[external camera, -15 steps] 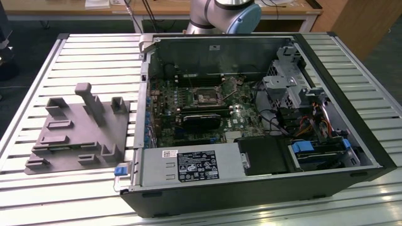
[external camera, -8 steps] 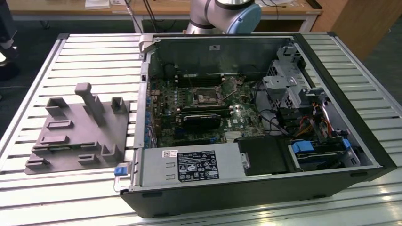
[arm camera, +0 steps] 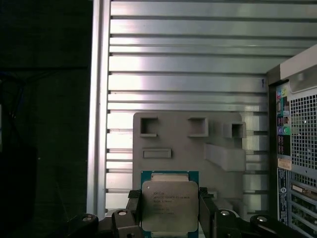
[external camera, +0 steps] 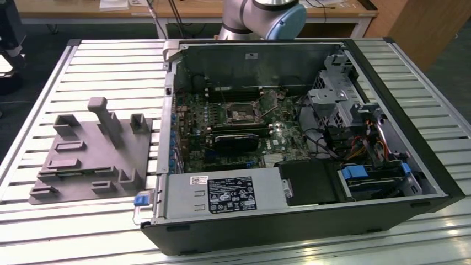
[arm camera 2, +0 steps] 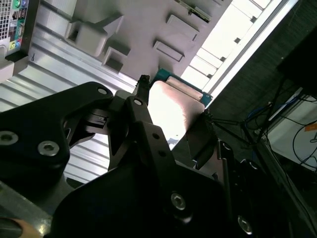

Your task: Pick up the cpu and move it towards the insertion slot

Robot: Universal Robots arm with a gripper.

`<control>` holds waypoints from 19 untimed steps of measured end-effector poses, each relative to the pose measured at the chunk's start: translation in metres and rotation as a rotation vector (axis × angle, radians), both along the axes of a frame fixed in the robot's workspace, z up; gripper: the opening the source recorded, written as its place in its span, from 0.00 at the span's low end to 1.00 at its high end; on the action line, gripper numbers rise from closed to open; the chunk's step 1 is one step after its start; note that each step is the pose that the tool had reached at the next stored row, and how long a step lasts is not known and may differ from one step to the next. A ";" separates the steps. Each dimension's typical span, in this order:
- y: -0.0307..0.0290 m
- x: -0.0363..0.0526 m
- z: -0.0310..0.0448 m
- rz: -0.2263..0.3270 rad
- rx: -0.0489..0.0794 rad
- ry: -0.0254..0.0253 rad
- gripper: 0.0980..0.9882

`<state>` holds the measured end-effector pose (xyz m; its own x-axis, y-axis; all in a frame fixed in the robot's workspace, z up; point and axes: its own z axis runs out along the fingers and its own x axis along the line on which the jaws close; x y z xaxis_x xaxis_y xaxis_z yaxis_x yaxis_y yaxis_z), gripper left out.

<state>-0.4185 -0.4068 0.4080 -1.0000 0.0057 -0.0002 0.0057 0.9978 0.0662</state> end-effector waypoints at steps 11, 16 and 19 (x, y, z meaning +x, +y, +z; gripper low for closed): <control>0.0012 0.0077 0.0000 0.000 0.000 0.0000 0.50; 0.0015 0.0108 0.0000 0.000 0.000 0.0001 0.50; 0.0018 0.0123 0.0000 0.000 0.000 0.0000 0.50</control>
<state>-0.4062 -0.4050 0.4080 -1.0000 0.0057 -0.0002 0.0057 0.9978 0.0662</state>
